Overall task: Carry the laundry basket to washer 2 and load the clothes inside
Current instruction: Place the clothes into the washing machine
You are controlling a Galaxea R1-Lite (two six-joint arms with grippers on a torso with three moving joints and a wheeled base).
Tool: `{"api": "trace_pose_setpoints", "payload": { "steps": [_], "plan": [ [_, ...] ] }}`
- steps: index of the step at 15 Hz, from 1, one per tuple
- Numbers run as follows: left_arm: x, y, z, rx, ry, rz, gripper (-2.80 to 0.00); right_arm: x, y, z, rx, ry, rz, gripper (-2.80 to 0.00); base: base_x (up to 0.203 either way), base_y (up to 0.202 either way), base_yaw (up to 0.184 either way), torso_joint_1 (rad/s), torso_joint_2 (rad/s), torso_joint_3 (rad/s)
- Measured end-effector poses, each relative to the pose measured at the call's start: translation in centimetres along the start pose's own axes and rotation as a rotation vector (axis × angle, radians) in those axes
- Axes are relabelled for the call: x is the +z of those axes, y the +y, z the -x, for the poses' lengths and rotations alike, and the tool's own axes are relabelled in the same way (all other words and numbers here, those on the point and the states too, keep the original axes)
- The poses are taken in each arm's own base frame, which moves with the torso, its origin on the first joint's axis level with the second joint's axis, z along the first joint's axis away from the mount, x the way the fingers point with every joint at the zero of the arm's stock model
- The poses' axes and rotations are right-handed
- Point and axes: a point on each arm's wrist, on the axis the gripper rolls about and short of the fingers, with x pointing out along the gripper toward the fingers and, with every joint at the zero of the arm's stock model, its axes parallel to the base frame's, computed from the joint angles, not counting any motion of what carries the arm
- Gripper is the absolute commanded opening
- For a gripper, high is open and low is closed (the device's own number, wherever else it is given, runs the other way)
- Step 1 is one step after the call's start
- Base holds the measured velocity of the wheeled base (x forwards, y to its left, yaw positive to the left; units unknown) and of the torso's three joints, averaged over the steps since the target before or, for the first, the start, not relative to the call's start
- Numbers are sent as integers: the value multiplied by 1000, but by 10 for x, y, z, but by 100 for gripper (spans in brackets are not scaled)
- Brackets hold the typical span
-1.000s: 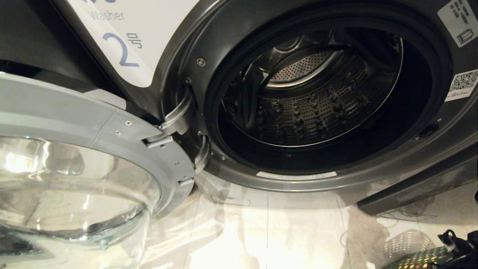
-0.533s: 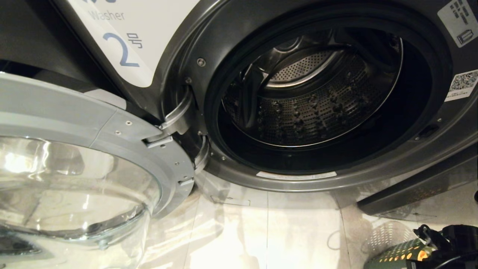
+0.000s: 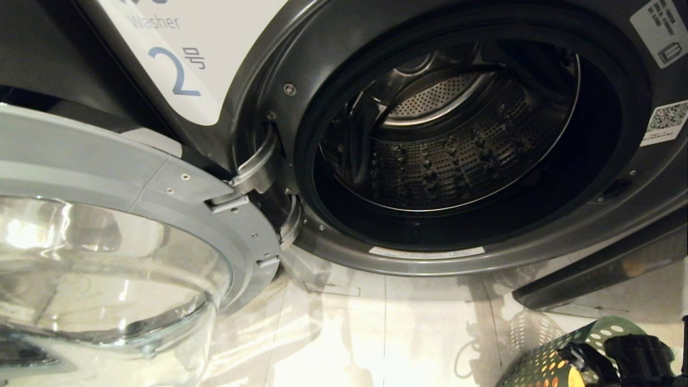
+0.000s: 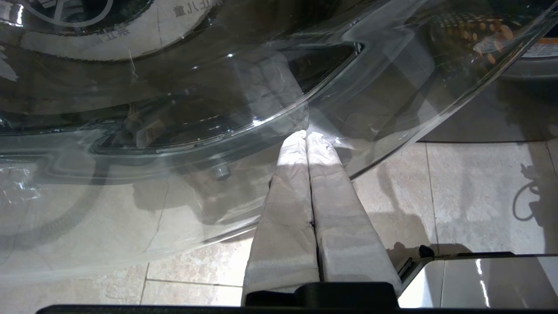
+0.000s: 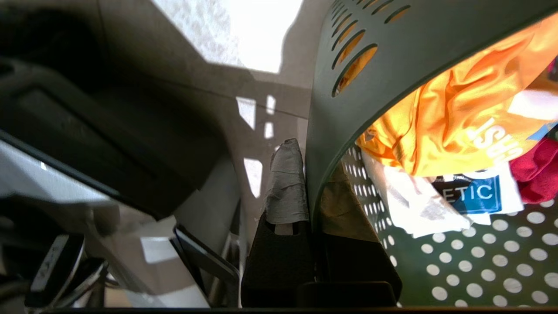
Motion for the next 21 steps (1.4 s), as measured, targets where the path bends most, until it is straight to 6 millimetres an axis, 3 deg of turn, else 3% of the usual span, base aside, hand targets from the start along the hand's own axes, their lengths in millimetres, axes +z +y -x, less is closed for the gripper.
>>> {"api": "trace_pose_setpoints", "payload": {
  "steps": [9, 21],
  "plan": [
    [0, 0, 0, 0, 0, 0, -280, 4, 7, -1, -66, 7, 334, -280, 0, 0, 0, 0, 0, 0],
    [0, 0, 0, 0, 0, 0, -280, 43, 0, -16, -118, -145, 268, -280, 0, 0, 0, 0, 0, 0]
  ]
}}
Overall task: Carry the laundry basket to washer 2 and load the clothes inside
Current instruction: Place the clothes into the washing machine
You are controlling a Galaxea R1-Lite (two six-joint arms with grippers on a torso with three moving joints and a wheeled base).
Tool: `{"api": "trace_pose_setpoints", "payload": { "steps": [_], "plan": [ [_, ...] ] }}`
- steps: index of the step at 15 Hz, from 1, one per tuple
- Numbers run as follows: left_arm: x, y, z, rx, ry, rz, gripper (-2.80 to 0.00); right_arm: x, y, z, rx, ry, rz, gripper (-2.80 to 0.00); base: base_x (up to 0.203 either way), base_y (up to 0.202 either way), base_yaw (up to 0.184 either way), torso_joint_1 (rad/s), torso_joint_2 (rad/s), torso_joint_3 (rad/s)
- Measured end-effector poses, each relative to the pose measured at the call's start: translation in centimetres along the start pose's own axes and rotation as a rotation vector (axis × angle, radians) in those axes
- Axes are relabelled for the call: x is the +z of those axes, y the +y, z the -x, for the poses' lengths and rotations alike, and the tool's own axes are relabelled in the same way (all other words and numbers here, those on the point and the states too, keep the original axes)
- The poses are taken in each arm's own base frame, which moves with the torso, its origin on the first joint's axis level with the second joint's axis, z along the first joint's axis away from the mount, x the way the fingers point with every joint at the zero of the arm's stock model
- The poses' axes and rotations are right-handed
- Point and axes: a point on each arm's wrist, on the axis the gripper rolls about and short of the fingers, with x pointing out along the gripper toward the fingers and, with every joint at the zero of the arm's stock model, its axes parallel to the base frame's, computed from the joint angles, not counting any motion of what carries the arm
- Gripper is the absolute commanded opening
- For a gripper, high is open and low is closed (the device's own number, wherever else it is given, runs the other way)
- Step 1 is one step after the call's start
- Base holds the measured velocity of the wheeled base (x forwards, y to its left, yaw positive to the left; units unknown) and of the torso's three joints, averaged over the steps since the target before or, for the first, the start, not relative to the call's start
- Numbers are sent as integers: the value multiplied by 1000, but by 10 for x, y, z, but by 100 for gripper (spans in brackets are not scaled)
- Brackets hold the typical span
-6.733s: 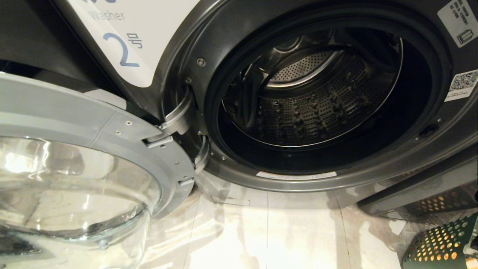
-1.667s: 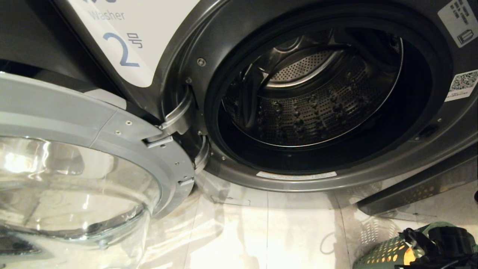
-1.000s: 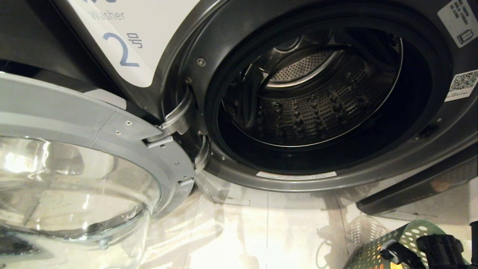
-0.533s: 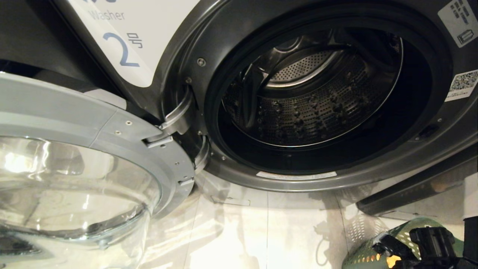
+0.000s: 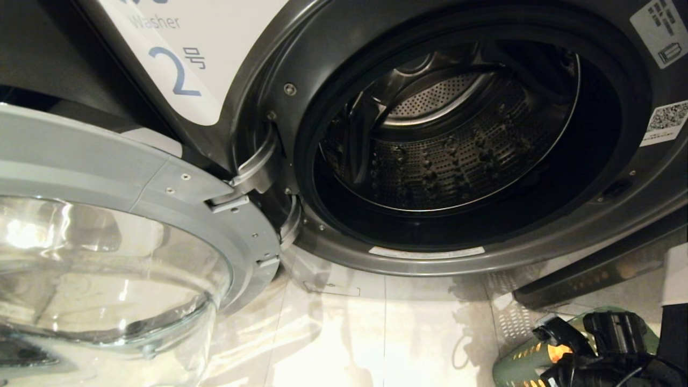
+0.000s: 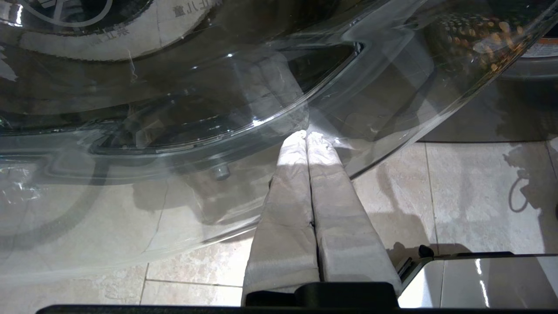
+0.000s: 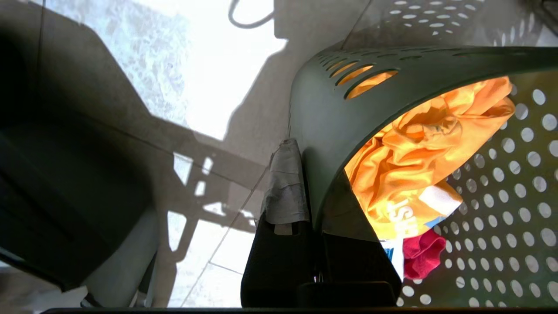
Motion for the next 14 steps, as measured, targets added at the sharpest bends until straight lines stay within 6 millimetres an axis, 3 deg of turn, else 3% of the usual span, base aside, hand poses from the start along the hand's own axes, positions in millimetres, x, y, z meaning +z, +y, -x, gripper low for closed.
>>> {"api": "trace_pose_setpoints", "payload": {
  "steps": [7, 14],
  "plan": [
    [0, 0, 0, 0, 0, 0, -280, 29, 9, -6, 12, -102, -23, -280, 0, 0, 0, 0, 0, 0],
    [0, 0, 0, 0, 0, 0, -280, 27, 10, -5, 10, -90, -48, -280, 0, 0, 0, 0, 0, 0]
  ]
}}
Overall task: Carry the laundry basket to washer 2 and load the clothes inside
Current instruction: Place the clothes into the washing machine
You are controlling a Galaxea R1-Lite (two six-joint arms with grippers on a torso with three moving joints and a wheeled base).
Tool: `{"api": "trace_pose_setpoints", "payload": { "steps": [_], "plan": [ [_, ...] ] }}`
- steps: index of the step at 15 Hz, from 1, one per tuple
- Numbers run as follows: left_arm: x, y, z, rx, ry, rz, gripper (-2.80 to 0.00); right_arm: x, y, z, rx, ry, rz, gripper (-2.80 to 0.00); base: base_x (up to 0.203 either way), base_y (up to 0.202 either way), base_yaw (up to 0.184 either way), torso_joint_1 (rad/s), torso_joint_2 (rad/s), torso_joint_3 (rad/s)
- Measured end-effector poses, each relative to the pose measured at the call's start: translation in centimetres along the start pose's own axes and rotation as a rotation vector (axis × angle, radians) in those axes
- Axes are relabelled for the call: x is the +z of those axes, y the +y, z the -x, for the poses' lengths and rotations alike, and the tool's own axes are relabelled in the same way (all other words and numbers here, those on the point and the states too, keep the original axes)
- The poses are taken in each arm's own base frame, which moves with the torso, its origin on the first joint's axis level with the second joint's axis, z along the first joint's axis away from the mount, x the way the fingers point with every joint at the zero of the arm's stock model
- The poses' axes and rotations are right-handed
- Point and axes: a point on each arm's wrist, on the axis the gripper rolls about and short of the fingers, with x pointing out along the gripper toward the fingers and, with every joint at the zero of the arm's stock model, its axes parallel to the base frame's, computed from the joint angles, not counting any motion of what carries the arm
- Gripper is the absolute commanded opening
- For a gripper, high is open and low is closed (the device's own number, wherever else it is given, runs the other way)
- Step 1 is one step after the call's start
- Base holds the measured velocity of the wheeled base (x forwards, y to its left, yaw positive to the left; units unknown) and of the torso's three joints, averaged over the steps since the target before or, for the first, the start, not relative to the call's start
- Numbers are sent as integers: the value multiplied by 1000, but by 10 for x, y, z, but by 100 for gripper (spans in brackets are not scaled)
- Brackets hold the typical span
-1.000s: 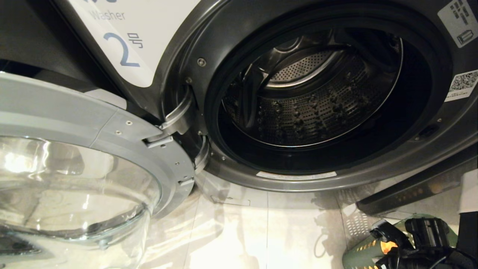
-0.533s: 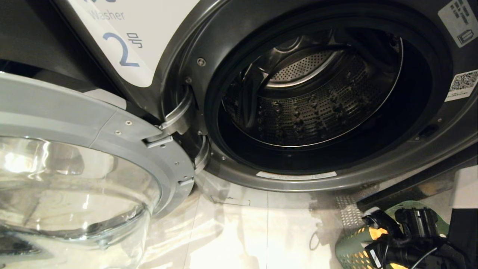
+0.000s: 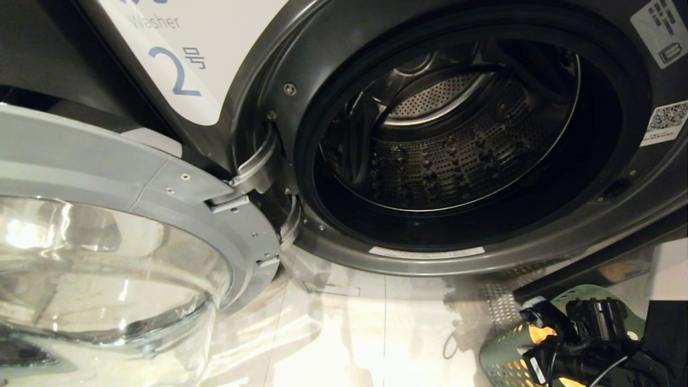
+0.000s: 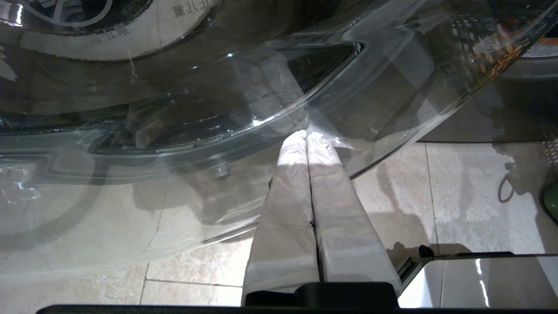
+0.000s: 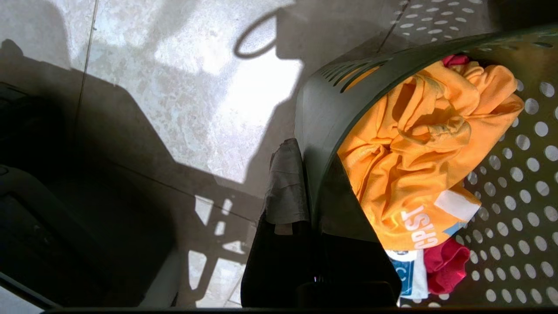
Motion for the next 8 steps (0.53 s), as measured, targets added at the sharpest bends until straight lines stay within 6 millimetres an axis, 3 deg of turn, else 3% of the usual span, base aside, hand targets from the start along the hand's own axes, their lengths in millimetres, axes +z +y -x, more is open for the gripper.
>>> {"api": "trace_pose_setpoints", "payload": {
  "steps": [8],
  "plan": [
    [0, 0, 0, 0, 0, 0, -280, -6, 5, 21, -22, 18, -46, -280, 0, 0, 0, 0, 0, 0]
  ]
}}
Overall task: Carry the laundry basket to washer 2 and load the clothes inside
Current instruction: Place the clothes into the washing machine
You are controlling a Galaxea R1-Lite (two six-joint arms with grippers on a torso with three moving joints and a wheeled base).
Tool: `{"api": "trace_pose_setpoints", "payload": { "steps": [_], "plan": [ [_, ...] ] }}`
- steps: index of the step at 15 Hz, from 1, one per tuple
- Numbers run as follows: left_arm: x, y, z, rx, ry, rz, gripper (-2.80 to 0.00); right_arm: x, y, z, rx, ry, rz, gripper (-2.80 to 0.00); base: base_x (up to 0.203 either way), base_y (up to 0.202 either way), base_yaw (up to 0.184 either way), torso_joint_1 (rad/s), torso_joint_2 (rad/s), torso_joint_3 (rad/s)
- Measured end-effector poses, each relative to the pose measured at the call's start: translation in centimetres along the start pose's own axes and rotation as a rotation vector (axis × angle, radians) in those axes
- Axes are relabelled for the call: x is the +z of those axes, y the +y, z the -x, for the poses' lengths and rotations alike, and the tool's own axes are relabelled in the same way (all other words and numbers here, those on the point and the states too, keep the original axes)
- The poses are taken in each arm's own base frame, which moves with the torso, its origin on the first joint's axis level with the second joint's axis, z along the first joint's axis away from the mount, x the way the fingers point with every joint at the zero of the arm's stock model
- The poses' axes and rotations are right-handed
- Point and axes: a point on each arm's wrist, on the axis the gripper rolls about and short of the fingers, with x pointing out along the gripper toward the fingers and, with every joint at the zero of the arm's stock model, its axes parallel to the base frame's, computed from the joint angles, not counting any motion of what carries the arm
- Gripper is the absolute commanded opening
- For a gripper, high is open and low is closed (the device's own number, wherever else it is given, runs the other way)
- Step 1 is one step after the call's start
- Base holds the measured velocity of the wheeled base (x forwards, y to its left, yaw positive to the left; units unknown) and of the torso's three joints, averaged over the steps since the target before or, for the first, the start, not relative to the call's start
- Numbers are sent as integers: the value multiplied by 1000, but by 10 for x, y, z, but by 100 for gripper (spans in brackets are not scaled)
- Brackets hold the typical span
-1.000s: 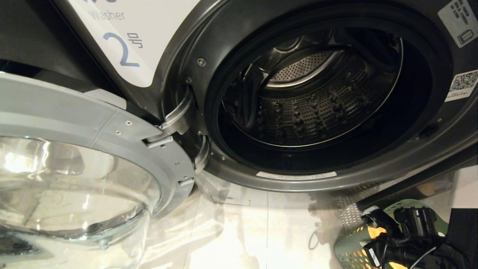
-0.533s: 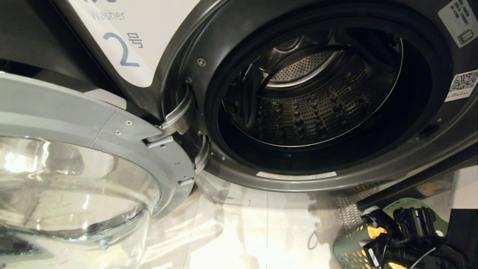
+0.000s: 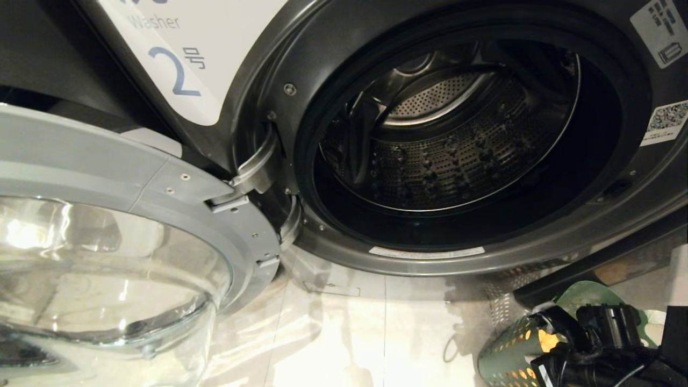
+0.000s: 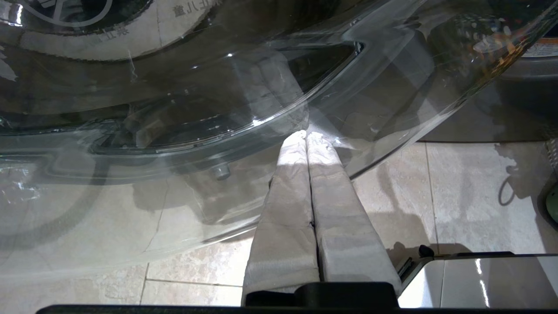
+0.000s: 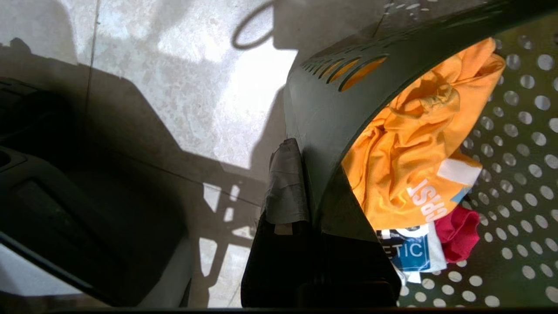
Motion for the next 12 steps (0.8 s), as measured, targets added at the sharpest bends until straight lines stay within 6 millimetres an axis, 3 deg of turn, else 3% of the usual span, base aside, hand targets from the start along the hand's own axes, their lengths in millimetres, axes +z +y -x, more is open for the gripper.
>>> {"api": "trace_pose_setpoints", "payload": {
  "steps": [5, 6, 12],
  "plan": [
    [0, 0, 0, 0, -1, 0, -280, -4, 0, -16, -59, 45, -41, -280, 0, 0, 0, 0, 0, 0],
    [0, 0, 0, 0, 0, 0, -280, -3, -2, -19, -72, 25, -48, 0, 0, 0, 0, 0, 0, 0],
    [0, 0, 0, -2, -1, 0, -280, 21, -10, -50, -88, -91, -32, 0, 0, 0, 0, 0, 0, 0]
  ]
}}
